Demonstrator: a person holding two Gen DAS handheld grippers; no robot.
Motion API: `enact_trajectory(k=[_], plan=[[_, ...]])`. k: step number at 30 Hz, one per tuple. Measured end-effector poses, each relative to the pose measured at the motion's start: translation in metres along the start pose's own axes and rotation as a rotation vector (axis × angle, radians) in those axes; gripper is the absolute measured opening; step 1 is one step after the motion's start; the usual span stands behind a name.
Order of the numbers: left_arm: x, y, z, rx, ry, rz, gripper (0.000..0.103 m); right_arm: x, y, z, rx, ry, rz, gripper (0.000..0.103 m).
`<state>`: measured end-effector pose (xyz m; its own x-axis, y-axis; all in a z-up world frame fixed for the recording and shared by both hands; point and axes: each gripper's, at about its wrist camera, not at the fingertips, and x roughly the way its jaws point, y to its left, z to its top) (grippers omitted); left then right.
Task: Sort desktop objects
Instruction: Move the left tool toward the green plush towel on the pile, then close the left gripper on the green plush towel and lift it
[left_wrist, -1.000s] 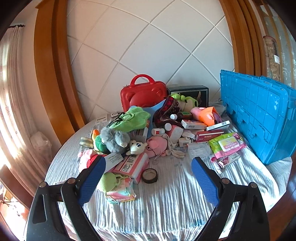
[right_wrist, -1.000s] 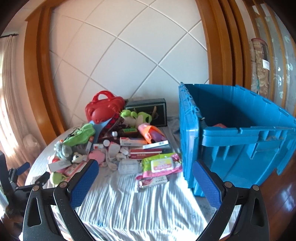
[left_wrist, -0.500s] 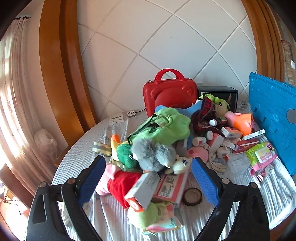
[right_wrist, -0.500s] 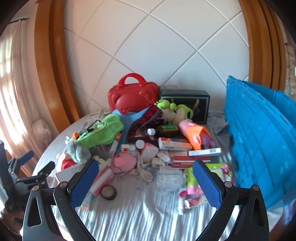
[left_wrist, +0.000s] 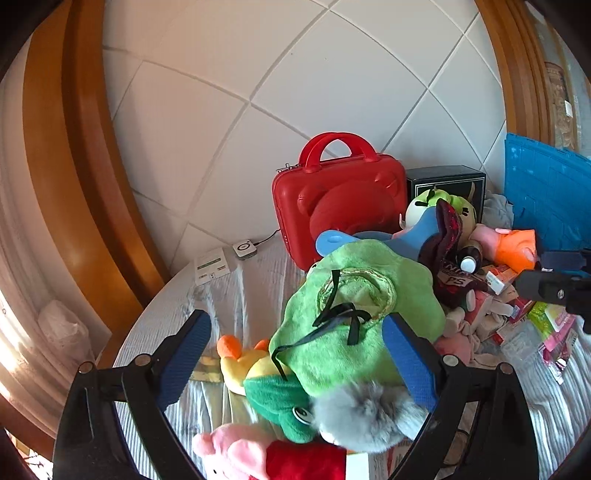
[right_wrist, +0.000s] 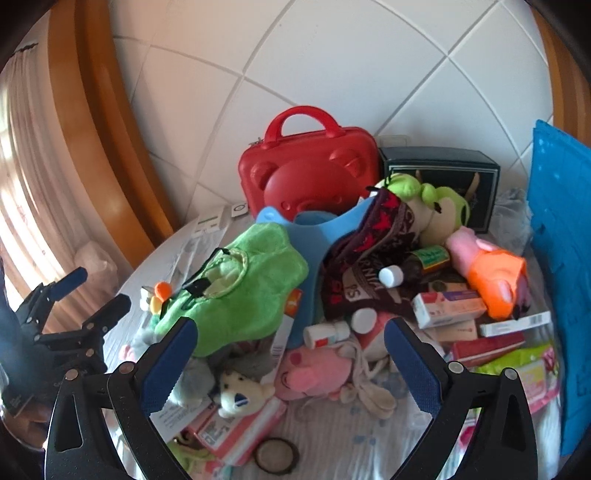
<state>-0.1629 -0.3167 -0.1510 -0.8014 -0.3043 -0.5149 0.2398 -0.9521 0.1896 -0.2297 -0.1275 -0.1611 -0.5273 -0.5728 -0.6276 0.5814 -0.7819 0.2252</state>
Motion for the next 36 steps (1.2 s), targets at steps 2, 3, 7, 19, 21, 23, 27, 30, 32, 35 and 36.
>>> enact_trajectory(k=[2, 3, 7, 19, 21, 23, 27, 30, 32, 35, 36], plan=[[0.018, 0.001, 0.003, 0.009, 0.023, -0.038, 0.095, 0.024, 0.002, 0.003, -0.010, 0.033, 0.028, 0.103], [0.026, 0.001, 0.004, 0.015, 0.033, -0.051, 0.095, 0.036, 0.002, 0.004, -0.015, 0.051, 0.036, 0.103], [0.067, -0.004, 0.000, 0.029, 0.103, -0.160, 0.095, 0.084, -0.005, 0.008, 0.023, 0.144, 0.126, 0.099], [0.120, 0.000, -0.028, 0.056, 0.225, -0.242, 0.043, 0.154, -0.001, -0.006, 0.016, 0.323, 0.298, 0.049], [0.120, 0.001, -0.029, 0.059, 0.228, -0.251, 0.031, 0.149, -0.002, -0.005, -0.007, 0.298, 0.293, 0.029], [0.120, 0.002, -0.029, 0.055, 0.229, -0.262, 0.022, 0.143, -0.002, -0.003, -0.028, 0.283, 0.295, 0.011], [0.112, -0.001, -0.023, 0.059, 0.216, -0.265, 0.016, 0.125, 0.010, 0.005, -0.092, 0.238, 0.325, 0.007], [0.102, 0.000, -0.016, 0.060, 0.192, -0.268, 0.015, 0.111, 0.022, 0.007, -0.137, 0.199, 0.318, 0.007], [0.095, 0.001, -0.009, 0.061, 0.170, -0.263, 0.015, 0.104, 0.028, 0.009, -0.149, 0.177, 0.314, 0.007], [0.084, 0.003, 0.001, 0.072, 0.134, -0.262, 0.015, 0.087, 0.032, 0.014, -0.169, 0.138, 0.293, 0.007], [0.081, 0.003, 0.004, 0.077, 0.126, -0.255, 0.015, 0.082, 0.032, 0.017, -0.171, 0.124, 0.289, 0.007]])
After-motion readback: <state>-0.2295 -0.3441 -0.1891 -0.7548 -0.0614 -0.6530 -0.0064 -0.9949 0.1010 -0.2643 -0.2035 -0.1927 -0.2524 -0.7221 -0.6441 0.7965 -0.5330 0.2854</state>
